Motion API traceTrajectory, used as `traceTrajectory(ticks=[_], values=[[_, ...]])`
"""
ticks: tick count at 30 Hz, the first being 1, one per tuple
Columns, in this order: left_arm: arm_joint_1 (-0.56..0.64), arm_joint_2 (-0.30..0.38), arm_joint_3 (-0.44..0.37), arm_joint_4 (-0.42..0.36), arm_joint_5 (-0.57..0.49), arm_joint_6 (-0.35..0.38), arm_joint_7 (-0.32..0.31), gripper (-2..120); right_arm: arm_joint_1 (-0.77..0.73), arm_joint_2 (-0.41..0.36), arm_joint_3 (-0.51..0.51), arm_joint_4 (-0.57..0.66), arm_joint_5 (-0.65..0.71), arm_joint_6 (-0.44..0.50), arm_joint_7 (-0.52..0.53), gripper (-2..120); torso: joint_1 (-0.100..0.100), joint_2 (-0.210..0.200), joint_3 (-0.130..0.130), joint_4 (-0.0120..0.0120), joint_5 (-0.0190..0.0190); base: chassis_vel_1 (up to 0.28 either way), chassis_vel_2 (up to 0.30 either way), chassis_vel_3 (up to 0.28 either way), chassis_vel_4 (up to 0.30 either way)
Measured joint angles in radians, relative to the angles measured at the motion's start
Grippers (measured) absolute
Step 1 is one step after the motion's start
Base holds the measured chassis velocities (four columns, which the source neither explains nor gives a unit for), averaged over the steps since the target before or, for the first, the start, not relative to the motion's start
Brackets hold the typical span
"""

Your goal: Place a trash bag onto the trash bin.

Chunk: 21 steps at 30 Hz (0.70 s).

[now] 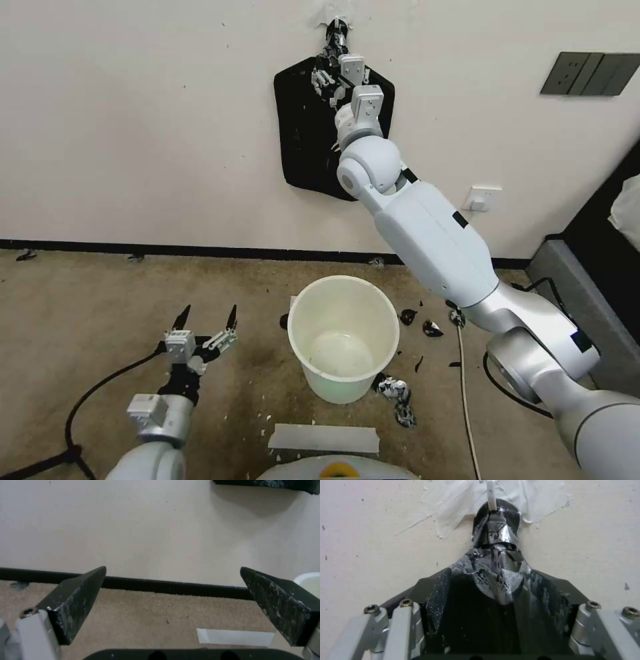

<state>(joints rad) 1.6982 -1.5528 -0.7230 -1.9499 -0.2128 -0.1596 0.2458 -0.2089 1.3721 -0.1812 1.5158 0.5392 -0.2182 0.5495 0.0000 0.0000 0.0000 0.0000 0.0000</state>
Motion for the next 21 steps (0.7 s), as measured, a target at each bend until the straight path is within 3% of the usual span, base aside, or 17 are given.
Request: traceTrajectory(ticks=[7,13,21], values=[[0.002,-0.005,0.002,0.009,-0.003,-0.007,-0.001,100,0.009,-0.003,0.004,-0.007,0.000,-0.003,0.003,53,0.000,0.000,0.000,0.0000,0.0000,0.000,0.000,0.000,0.000],[0.007,-0.009,0.003,0.009,-0.017,-0.008,-0.003,100,0.017,0.003,0.011,-0.017,0.000,-0.003,0.002,48,0.000,0.000,0.000,0.0000,0.0000,0.000,0.000,0.000,0.000],[0.002,-0.013,0.008,0.010,-0.019,-0.008,-0.005,100,0.008,0.010,0.011,-0.020,-0.001,-0.003,0.004,19,0.000,0.000,0.000,0.0000,-0.0001,0.000,0.000,0.000,0.000]])
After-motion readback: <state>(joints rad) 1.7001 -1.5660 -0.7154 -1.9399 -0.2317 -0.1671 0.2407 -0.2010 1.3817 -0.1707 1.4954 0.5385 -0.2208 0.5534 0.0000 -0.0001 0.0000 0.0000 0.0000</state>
